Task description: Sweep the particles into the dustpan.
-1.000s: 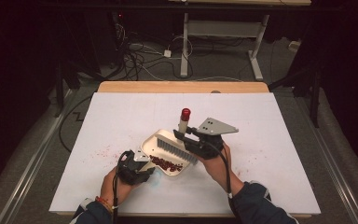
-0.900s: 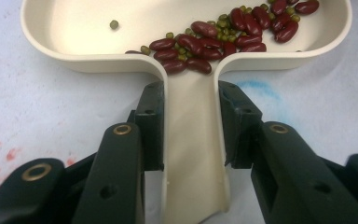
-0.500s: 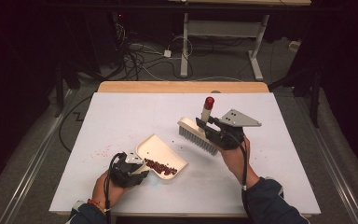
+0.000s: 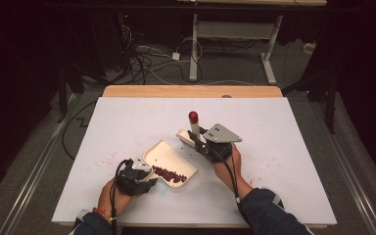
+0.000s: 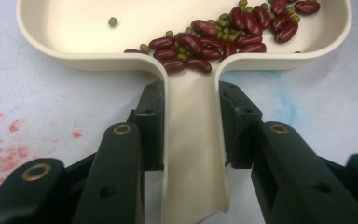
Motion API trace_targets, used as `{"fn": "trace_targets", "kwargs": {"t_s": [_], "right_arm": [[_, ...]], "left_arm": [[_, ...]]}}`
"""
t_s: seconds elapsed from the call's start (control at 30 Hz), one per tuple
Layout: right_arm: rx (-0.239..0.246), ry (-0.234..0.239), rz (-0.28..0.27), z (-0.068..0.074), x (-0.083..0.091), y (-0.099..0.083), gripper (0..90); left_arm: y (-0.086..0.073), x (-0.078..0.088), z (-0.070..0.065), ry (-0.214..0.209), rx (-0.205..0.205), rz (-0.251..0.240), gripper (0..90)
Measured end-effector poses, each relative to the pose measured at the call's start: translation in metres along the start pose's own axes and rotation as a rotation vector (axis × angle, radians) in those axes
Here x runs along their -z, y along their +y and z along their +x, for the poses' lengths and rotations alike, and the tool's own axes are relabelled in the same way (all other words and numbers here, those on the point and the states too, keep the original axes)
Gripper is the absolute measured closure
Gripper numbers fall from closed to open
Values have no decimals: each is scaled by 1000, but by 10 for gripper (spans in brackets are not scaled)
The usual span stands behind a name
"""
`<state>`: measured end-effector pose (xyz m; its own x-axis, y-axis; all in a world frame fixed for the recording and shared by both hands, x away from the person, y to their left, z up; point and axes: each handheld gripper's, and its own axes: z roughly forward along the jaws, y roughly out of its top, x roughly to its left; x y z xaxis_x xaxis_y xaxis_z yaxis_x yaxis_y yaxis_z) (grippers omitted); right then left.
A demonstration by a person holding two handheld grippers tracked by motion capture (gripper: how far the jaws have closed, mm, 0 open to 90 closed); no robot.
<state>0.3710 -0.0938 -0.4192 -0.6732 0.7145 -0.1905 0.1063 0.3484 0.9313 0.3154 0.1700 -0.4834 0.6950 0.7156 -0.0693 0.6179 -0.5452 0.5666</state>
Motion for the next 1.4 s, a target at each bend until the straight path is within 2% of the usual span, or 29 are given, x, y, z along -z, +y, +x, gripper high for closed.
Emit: {"fn": "trace_targets", "kwargs": {"t_s": [0.07, 0.1, 0.3, 0.5, 0.53, 0.7, 0.77, 0.83, 0.87, 1.03, 1.1, 1.13, 1.2, 1.23, 1.3, 1.37, 1.4], "right_arm": [[-1, 22, -5, 8, -2, 0, 703], [-1, 22, -5, 8, -2, 0, 703], [-8, 89, -2, 20, 1, 1, 696], [-34, 164, -25, 28, 12, 8, 708], [-41, 182, -42, 29, 18, 12, 708], [-37, 177, -67, 26, 26, 18, 708], [-31, 149, -74, 21, 30, 21, 708], [-47, 120, -87, 9, 33, 22, 708], [-47, 120, -87, 9, 33, 22, 708], [-62, 44, -81, -11, 28, 15, 708], [-58, 38, -74, -12, 26, 14, 708], [-57, 28, -54, -12, 18, 9, 708], [-51, 23, -39, -11, 13, 7, 708], [-35, 31, -14, -7, 5, 1, 708], [-31, 34, -14, -5, 4, 1, 708], [-10, 51, -6, 0, 2, 3, 708], [-17, 74, 0, 2, 2, 3, 707]], "left_arm": [[1, 0, -1, 5, -2, 2, 635], [1, -1, -1, 6, -2, 3, 635], [2, -1, -1, 5, 9, -2, 635], [2, -1, 0, 2, 4, 0, 635], [2, -1, 0, 2, 3, 0, 635], [2, 1, 1, -1, -2, 1, 635], [1, 2, 2, -5, 2, -4, 635], [0, 3, 3, -12, 3, 0, 635], [0, 3, 3, -12, 7, -2, 635], [-2, 6, 4, -19, 7, 0, 635], [-2, 6, 5, -23, 4, 4, 634], [-2, 6, 6, -22, 14, -9, 630], [-2, 8, 12, -25, 31, -13, 630], [-2, 8, 15, -28, 45, -12, 630], [-2, 7, 19, -43, 56, -12, 630], [-2, 6, 20, -46, 51, -5, 629], [-2, 6, 20, -42, 46, -2, 629]]}}
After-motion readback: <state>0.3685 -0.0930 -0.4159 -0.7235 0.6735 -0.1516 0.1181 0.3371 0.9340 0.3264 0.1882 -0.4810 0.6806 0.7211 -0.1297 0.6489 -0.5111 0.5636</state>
